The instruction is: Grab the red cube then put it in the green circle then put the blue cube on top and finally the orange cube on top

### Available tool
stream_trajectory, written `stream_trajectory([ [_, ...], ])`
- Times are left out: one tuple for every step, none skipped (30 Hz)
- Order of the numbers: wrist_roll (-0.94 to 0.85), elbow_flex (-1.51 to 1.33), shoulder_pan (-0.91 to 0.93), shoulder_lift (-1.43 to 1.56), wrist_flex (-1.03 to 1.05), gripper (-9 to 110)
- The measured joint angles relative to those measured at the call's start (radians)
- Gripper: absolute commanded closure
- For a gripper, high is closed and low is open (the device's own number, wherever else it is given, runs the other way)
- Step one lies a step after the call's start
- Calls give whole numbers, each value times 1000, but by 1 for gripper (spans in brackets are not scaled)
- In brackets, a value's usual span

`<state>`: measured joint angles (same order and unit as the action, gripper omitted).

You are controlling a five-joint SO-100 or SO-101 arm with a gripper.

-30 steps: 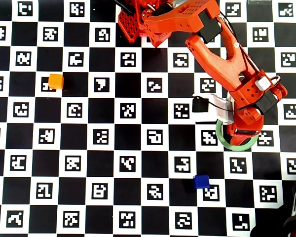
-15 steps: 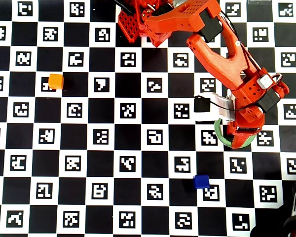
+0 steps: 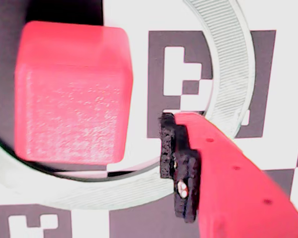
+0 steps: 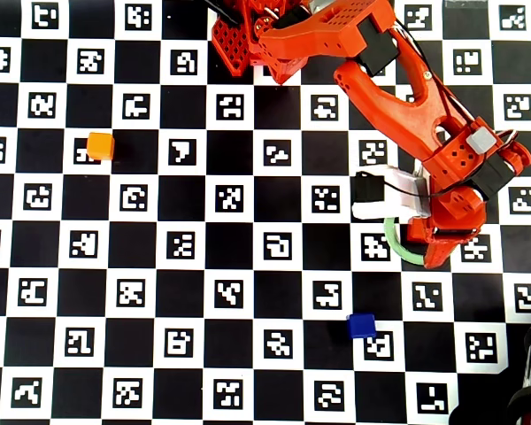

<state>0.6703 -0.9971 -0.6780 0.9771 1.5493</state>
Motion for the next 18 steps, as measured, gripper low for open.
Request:
stream_trajectory([
  [-8, 14, 5, 0, 14, 58],
  [-14, 26, 11, 0, 28, 58],
  [-20, 38, 15, 0, 43, 58],
  [-25, 51, 23, 0, 55, 58],
  [-28, 64, 29, 0, 69, 58],
  [-32, 77, 37, 0, 81, 58],
  [-35, 91, 44, 0, 94, 58],
  [-38, 100, 52, 0, 101, 58],
  [-43, 106, 60, 3, 106, 58],
  [-51, 112, 69, 9, 109, 58],
  [-58, 120, 77, 20, 109, 58],
  [-69, 127, 87, 29, 109, 58],
  [-81, 138, 98, 37, 109, 56],
  [-97, 146, 109, 44, 109, 55],
  [-120, 152, 121, 51, 109, 55],
  [-156, 153, 132, 55, 109, 56],
  [-193, 153, 144, 58, 109, 56],
  [-218, 158, 156, 60, 109, 56],
])
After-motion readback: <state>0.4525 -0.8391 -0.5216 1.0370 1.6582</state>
